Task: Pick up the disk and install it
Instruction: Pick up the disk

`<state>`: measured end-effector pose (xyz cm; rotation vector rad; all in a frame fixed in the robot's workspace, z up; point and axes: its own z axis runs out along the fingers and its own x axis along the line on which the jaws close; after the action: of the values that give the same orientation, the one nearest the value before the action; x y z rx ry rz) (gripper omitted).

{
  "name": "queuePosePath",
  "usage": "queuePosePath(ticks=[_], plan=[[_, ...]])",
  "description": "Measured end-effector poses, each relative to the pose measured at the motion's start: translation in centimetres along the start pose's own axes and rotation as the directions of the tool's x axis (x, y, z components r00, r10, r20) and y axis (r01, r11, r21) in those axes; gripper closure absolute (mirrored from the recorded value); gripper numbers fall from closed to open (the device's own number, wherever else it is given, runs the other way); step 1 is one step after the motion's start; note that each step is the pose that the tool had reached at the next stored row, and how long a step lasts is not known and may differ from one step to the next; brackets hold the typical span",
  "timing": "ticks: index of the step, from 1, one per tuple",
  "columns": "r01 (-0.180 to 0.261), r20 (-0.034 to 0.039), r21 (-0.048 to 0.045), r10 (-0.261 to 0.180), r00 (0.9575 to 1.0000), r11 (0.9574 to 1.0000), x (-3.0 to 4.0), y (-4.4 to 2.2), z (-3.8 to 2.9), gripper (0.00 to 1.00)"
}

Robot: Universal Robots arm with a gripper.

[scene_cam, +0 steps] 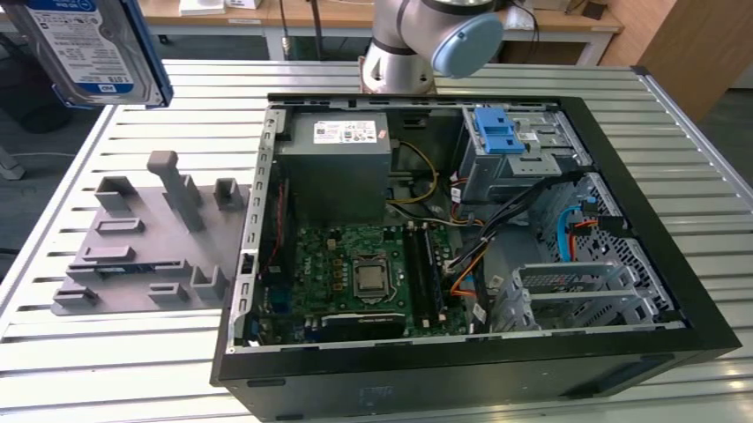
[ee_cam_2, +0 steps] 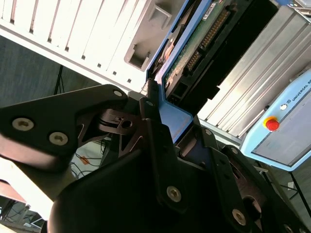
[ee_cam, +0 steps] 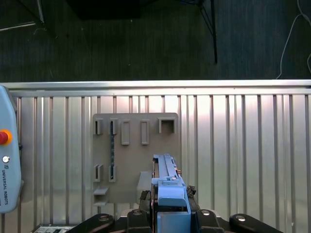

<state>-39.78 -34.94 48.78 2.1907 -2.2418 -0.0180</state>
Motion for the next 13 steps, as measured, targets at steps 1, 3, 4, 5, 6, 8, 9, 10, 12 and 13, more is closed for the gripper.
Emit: queuePosePath(ticks=[1,3,4,5,6,8,9,10,12,13], plan=[[0.0,0.0,0.0,0.0,1.0,1.0,0.0,-0.13,0.0,0.64],[0.0,-0.0001,-0.0001,0.0,1.0,1.0,-0.01,-0.46,-0.01,0.64],[0.0,0.0,0.0,0.0,1.0,1.0,-0.01,-0.66,-0.01,0.64],[0.0,-0.0001,-0.0001,0.0,1.0,1.0,-0.02,-0.83,-0.01,0.64],[0.0,-0.0001,-0.0002,0.0,1.0,1.0,-0.02,-1.0,-0.02,0.64],[0.0,-0.0001,-0.0002,0.0,1.0,1.0,-0.03,-1.29,-0.02,0.64],[0.0,-0.0001,-0.0002,0.0,1.0,1.0,-0.03,-1.4,-0.02,0.64],[0.0,0.0,-0.0001,0.0,1.0,1.0,-0.04,-1.46,-0.02,0.64],[0.0,0.0,-0.0001,0.0,1.0,1.0,-0.04,-1.47,-0.02,0.64],[0.0,0.0,-0.0001,0.0,1.0,1.0,-0.03,-1.48,-0.02,0.64]])
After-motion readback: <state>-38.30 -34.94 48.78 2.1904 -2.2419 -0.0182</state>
